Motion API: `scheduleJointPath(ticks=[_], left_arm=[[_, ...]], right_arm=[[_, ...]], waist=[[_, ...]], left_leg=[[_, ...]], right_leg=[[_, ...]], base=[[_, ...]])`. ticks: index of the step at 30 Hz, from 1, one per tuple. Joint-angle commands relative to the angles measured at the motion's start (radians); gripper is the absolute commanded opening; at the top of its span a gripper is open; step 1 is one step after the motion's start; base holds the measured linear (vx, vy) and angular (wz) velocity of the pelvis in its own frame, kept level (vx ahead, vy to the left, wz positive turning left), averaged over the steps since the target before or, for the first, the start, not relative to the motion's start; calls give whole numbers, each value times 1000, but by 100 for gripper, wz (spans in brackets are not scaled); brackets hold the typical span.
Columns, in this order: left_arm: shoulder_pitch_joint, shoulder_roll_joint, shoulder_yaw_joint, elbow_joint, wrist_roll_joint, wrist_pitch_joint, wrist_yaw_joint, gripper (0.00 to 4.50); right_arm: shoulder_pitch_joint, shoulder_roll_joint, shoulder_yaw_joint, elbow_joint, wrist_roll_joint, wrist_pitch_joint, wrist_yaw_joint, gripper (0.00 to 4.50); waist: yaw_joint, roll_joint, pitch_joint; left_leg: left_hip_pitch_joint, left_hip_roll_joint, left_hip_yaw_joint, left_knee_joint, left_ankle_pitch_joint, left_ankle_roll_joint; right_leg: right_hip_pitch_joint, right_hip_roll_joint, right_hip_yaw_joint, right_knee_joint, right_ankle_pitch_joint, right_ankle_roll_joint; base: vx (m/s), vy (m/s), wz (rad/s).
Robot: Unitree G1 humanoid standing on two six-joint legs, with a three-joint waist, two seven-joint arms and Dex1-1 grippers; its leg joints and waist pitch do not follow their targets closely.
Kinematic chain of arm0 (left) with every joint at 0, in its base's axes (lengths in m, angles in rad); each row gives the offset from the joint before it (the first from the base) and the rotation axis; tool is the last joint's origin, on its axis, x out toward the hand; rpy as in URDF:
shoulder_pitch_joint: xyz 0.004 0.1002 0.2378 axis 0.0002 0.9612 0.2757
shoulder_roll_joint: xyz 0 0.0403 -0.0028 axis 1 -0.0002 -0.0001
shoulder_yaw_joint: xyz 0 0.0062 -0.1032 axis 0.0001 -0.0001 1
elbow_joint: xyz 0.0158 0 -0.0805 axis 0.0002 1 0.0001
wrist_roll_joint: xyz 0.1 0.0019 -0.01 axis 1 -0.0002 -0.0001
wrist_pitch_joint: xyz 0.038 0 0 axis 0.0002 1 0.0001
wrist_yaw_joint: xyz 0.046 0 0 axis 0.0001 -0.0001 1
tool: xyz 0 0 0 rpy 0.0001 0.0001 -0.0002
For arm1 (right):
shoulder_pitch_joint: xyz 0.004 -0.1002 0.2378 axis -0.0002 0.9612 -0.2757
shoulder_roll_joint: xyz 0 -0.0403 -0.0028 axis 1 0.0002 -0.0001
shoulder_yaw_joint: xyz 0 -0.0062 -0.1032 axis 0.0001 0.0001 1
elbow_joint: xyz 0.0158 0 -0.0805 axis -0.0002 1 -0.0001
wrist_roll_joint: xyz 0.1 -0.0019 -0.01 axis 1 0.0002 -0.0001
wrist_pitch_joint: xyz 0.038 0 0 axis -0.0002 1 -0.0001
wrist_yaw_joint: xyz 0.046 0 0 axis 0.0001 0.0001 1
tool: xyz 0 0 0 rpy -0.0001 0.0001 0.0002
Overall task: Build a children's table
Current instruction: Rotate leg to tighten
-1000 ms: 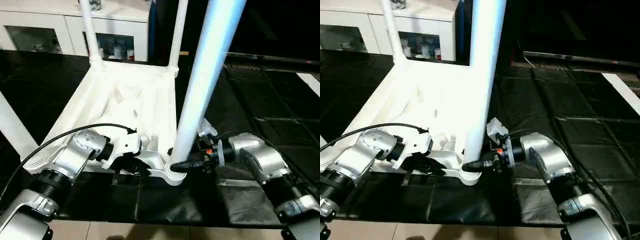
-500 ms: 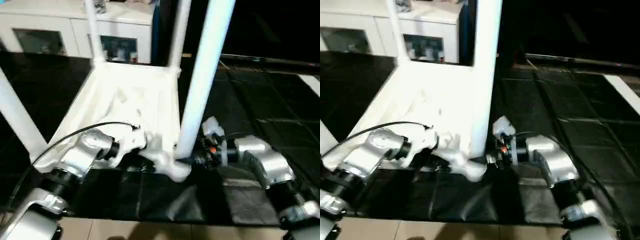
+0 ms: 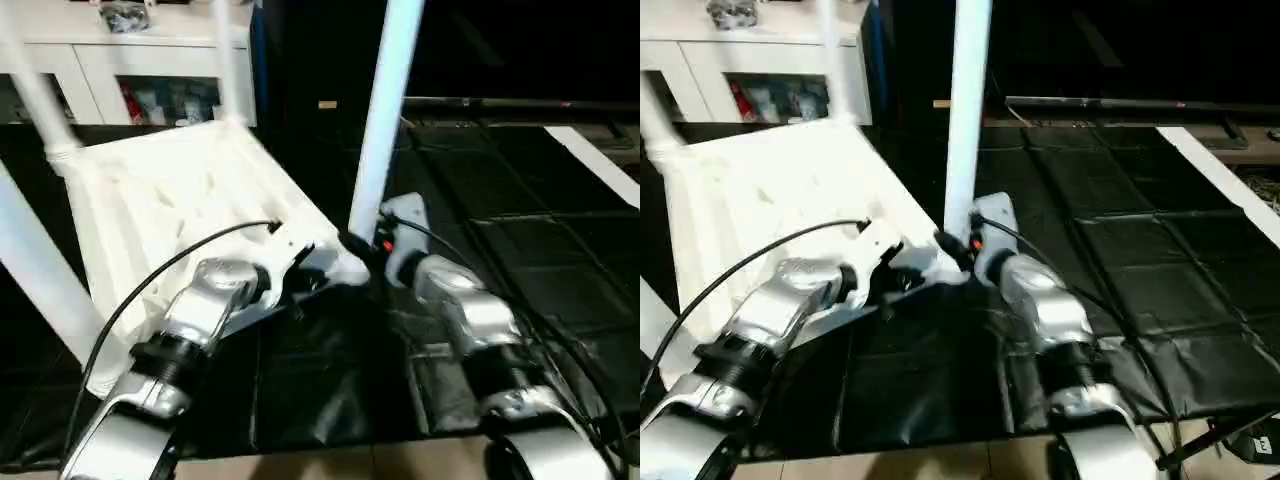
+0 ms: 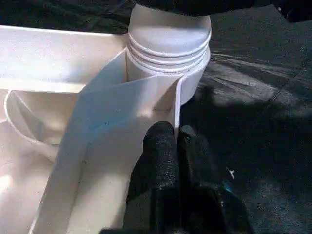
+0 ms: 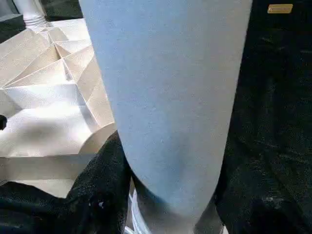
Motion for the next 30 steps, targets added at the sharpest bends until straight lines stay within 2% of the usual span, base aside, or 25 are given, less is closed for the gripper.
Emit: scheduleJointPath(ticks=[1, 2, 6, 8, 12, 14, 15, 18, 20, 21, 22, 23, 26, 28, 29, 30], left_arm=[[-39, -45, -19, -44, -18, -49, -5, 0], [-31, -36, -24, -49, -15, -54, -14, 0], [1, 12, -40, -69, -12, -76, -70, 0], [23, 57, -45, -86, -19, -105, -137, 0], [34, 121, -44, -98, -35, -177, -243, 0], [35, 141, -48, -91, -38, -200, -279, 0], [37, 155, -54, -91, -42, -208, -309, 0], [48, 198, -65, -99, -71, -227, -415, 0], [56, 229, -73, -105, -89, -228, -497, 0], [59, 242, -79, -104, -88, -234, -523, 0], [61, 251, -83, -102, -83, -239, -538, 0], [64, 260, -89, -101, -76, -247, -551, 0], [67, 279, -112, -101, -63, -262, -594, 0], [66, 282, -131, -105, -60, -268, -609, 0], [66, 282, -131, -105, -60, -268, -609, 0], [63, 277, -143, -102, -57, -281, -618, 0]], right_arm=[[15, 87, 106, -3, 21, 38, 116, 271], [22, 80, 101, -8, 21, 35, 119, 271], [48, 35, 78, -37, 42, 20, 166, 313], [70, -24, 72, -73, 57, -2, 246, 324], [94, -135, 73, -128, 102, 7, 435, 366], [100, -167, 82, -135, 100, 4, 482, 372], [104, -188, 80, -141, 105, 8, 516, 399], [103, -235, 85, -154, 115, 13, 605, 418], [99, -265, 107, -153, 109, -9, 666, 418], [95, -271, 118, -149, 106, -12, 685, 418], [94, -276, 127, -148, 106, -13, 701, 418], [93, -282, 136, -150, 109, -13, 727, 418], [93, -303, 159, -156, 121, -6, 813, 418], [95, -321, 182, -155, 119, -5, 874, 418], [95, -321, 182, -155, 119, -5, 874, 390], [91, -332, 193, -140, 115, -12, 904, 381]], waist=[[9, 8, -65], [9, 4, -63], [10, 9, -62], [10, 10, -62], [17, 13, -66], [19, 17, -65], [23, 16, -64], [31, 16, -66], [37, 16, -69], [42, 21, -69], [45, 19, -69], [46, 14, -69], [57, 17, -66], [63, 28, -67], [64, 26, -67], [66, 26, -67]], left_leg=[[-18, -21, 19, -62, -148, 20], [-18, -21, 20, -62, -155, 21], [-17, -20, 18, -65, -178, 21], [-15, -17, 19, -65, -185, 28], [-16, -13, 20, -63, -154, 45], [-16, -15, 21, -63, -150, 44], [-12, -15, 22, -63, -161, 43], [-13, -14, 22, -62, -148, 46], [-14, -12, 23, -60, -120, 51], [-12, -10, 24, -59, -107, 52], [-13, -10, 25, -59, -111, 51], [-13, -10, 25, -59, -113, 52], [-13, -7, 25, -60, -135, 47], [-6, -4, 26, -60, -162, 37], [-6, -4, 26, -59, -163, 36], [-8, -5, 26, -59, -161, 33]], right_leg=[[66, -54, 40, -79, -195, -176], [66, -54, 40, -81, -208, -174], [66, -59, 41, -87, -267, -157], [65, -57, 42, -87, -251, -159], [69, -56, 43, -77, -154, -197], [68, -57, 42, -76, -144, -208], [66, -57, 42, -79, -165, -209], [69, -57, 43, -75, -150, -211], [68, -56, 43, -68, -98, -223], [63, -56, 43, -64, -66, -234], [65, -54, 41, -62, -56, -242], [66, -54, 40, -62, -58, -242], [63, -58, 40, -64, -101, -235], [58, -58, 41, -67, -105, -241], [59, -57, 41, -65, -96, -245], [61, -57, 42, -62, -83, -249]], base=[[0, 0, 0], [0, 0, 0], [0, 0, 0], [0, 0, 0], [0, 0, 0], [0, 0, 0], [0, 0, 0], [0, 0, 0], [0, 0, 0], [0, 0, 0], [0, 0, 0], [0, 0, 0], [0, 0, 0], [0, 0, 0], [0, 0, 0], [0, 0, 0]])
